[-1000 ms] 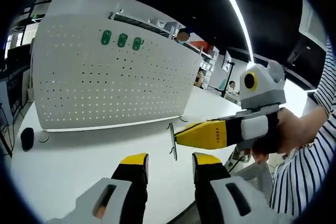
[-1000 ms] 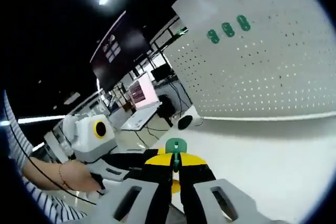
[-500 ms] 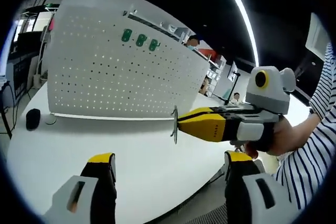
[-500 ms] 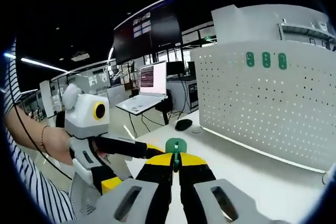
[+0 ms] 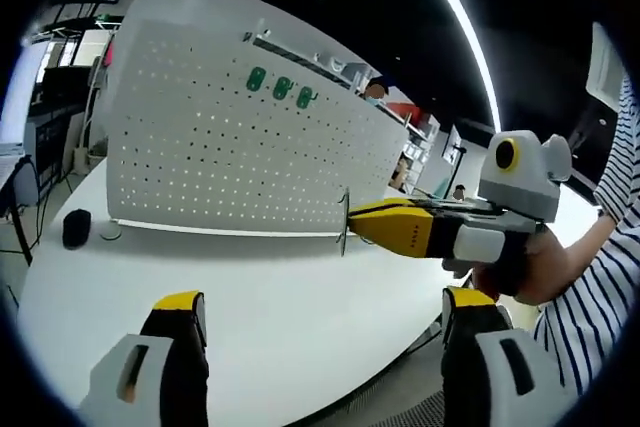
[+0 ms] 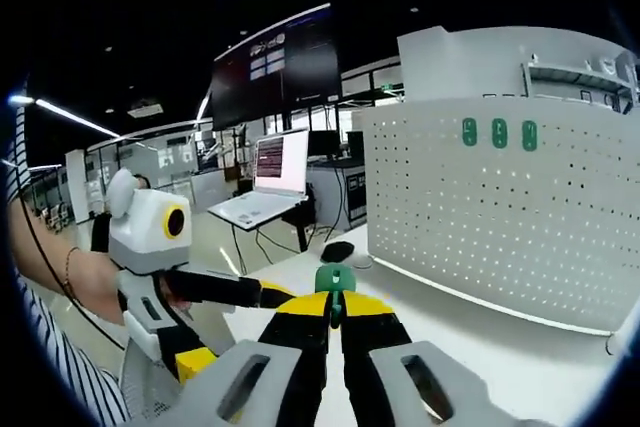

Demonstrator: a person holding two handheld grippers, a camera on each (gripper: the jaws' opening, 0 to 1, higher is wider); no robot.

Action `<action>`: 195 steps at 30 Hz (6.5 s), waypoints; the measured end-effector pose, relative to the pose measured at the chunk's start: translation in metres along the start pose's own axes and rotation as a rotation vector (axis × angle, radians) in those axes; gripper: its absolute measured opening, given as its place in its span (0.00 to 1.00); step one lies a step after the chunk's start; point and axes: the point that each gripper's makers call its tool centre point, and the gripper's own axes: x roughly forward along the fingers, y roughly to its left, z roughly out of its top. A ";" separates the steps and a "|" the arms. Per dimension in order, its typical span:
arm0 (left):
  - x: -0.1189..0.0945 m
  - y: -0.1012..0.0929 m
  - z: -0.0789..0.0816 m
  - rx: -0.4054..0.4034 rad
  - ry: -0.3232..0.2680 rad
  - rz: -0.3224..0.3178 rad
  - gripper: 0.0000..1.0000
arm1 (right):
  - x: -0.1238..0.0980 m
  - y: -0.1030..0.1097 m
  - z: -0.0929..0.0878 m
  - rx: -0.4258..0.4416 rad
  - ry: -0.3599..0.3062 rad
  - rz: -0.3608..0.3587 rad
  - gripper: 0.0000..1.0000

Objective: Insert the hook assembly into the mounting plate slot until the hook locks in place.

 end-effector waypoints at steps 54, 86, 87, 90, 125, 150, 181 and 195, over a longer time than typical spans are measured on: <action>-0.004 0.018 -0.020 -0.043 0.047 0.076 0.99 | 0.025 -0.203 0.080 0.003 -0.193 -0.545 0.00; -0.005 0.020 -0.021 -0.075 0.049 0.077 0.97 | 0.023 -0.279 0.127 -0.047 -0.296 -0.710 0.00; -0.004 0.020 -0.022 -0.075 0.052 0.075 0.98 | 0.023 -0.280 0.129 -0.057 -0.300 -0.713 0.00; -0.004 0.019 -0.023 -0.069 0.056 0.073 0.98 | 0.022 -0.281 0.134 -0.071 -0.307 -0.721 0.00; -0.003 0.024 -0.026 -0.093 0.069 0.084 0.95 | 0.029 -0.305 0.140 -0.086 -0.333 -0.783 0.00; -0.005 0.026 -0.023 -0.085 0.048 0.098 0.94 | 0.033 -0.308 0.132 -0.052 -0.287 -0.793 0.07; -0.006 0.020 -0.021 -0.074 0.047 0.075 0.96 | -0.034 -0.281 0.074 -0.022 -0.103 -0.769 0.86; -0.006 0.018 -0.023 -0.060 0.067 0.067 0.96 | -0.082 -0.239 -0.012 0.030 0.057 -0.707 0.96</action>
